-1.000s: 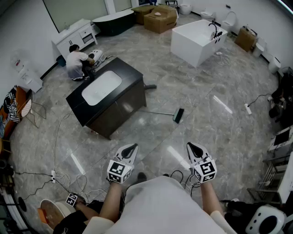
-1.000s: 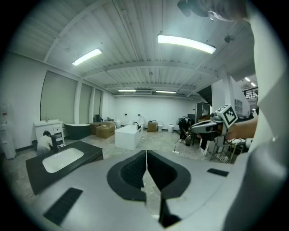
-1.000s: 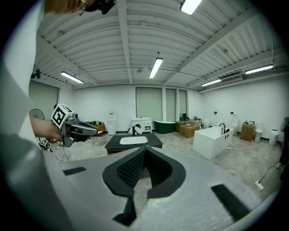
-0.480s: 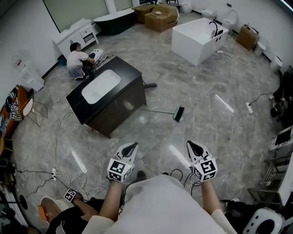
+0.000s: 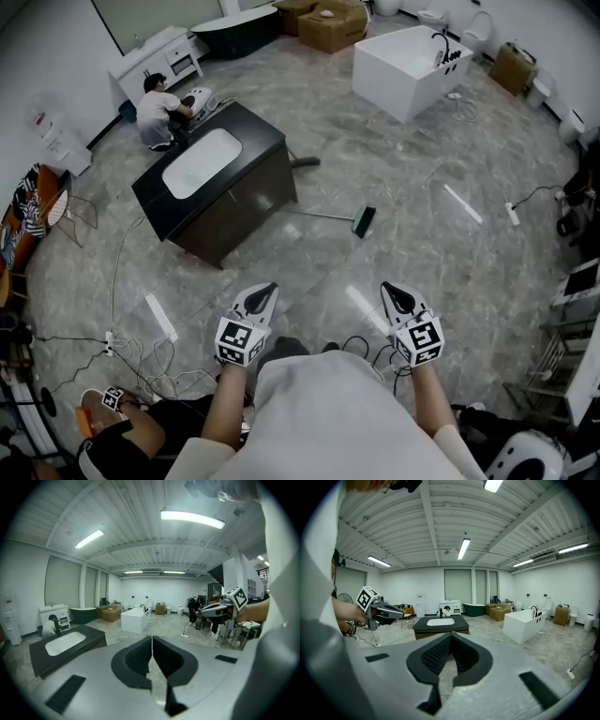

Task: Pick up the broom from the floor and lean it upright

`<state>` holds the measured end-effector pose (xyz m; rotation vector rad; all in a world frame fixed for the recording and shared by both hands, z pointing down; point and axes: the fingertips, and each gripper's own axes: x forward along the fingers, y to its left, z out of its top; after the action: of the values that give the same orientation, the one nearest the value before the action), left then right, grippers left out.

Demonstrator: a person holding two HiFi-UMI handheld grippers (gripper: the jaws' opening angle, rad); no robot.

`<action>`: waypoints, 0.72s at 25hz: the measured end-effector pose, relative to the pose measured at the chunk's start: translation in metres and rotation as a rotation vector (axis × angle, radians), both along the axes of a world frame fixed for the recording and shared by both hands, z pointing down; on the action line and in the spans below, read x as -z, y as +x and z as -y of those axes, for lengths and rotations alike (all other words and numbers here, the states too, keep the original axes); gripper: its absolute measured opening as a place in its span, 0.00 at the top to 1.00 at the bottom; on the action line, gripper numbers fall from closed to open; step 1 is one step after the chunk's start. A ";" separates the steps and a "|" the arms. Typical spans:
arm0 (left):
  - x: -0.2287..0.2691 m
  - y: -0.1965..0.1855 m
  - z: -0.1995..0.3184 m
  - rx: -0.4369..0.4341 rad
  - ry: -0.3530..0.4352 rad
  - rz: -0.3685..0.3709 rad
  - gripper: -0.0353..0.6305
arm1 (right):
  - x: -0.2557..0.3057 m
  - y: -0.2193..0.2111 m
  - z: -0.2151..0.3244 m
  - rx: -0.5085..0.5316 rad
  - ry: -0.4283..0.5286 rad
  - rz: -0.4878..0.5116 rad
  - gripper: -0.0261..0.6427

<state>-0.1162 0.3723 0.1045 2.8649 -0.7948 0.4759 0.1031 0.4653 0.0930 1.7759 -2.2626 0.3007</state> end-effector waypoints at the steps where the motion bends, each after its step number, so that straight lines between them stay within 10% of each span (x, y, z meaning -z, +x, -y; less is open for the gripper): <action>1: -0.001 0.002 -0.001 0.002 -0.002 0.000 0.93 | -0.002 0.001 -0.001 0.002 -0.006 0.001 0.96; 18: -0.036 0.025 0.063 -0.041 -0.058 -0.004 0.93 | -0.034 0.014 0.062 -0.012 -0.083 -0.016 0.96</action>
<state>-0.0912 0.3091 0.1405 2.8332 -0.7108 0.4902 0.1168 0.4036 0.1265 1.7447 -2.1960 0.3764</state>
